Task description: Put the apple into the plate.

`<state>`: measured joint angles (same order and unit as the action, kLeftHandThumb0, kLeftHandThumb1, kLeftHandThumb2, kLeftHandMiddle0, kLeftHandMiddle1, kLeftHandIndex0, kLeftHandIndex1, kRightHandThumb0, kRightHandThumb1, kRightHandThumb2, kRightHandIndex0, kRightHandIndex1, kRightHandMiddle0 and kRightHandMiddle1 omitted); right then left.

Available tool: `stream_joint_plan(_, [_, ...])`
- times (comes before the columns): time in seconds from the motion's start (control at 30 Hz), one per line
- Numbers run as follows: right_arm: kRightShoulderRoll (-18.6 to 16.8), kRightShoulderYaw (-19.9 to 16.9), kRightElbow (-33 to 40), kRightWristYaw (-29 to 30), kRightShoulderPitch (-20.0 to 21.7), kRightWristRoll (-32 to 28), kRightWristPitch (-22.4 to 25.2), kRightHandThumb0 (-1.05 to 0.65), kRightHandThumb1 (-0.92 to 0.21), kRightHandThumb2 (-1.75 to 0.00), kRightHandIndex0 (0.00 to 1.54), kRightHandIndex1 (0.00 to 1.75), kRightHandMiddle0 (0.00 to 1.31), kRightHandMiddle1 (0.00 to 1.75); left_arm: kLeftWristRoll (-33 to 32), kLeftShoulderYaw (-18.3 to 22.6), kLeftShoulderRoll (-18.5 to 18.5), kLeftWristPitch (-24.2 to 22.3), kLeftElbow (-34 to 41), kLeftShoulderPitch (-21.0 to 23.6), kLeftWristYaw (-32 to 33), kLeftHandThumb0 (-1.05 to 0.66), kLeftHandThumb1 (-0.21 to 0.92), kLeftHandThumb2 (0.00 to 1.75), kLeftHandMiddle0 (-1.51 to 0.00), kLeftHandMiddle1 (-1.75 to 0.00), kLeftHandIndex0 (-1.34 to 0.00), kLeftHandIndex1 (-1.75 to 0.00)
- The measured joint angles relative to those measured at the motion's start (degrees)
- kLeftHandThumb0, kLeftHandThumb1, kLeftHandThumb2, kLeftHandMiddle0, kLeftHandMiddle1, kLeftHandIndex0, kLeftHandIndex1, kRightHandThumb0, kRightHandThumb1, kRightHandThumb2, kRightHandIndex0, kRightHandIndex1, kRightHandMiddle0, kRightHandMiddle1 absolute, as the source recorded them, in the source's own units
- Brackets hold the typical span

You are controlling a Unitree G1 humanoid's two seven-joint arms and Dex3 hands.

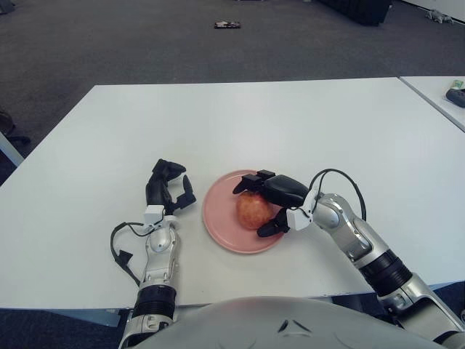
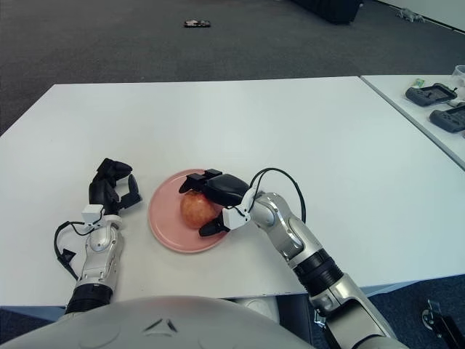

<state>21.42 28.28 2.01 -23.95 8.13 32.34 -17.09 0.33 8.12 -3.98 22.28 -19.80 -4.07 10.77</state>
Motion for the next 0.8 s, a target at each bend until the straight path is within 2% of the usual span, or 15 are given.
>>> stream_joint_plan(0.53, [-0.8,-0.6,0.4,4.9,-2.0,-0.2,-1.4,-1.05,-0.71,-0.56,0.00,0.00,0.00,0.00,-0.1,0.0,0.0,-0.1,-0.1,0.2,0.0,-0.50,0.26,1.40,-1.24,-1.75,-0.66,-1.75])
stream_joint_plan(0.8, [-0.8,-2.1,2.3,4.7,-2.4,-2.5,-1.1,-1.05,-0.70,-0.52,0.00,0.00,0.00,0.00,-0.3,0.0,0.0,-0.3,-0.1,0.2,-0.1,-0.50,0.27,1.39,-1.23,-1.75,-0.65,-1.75])
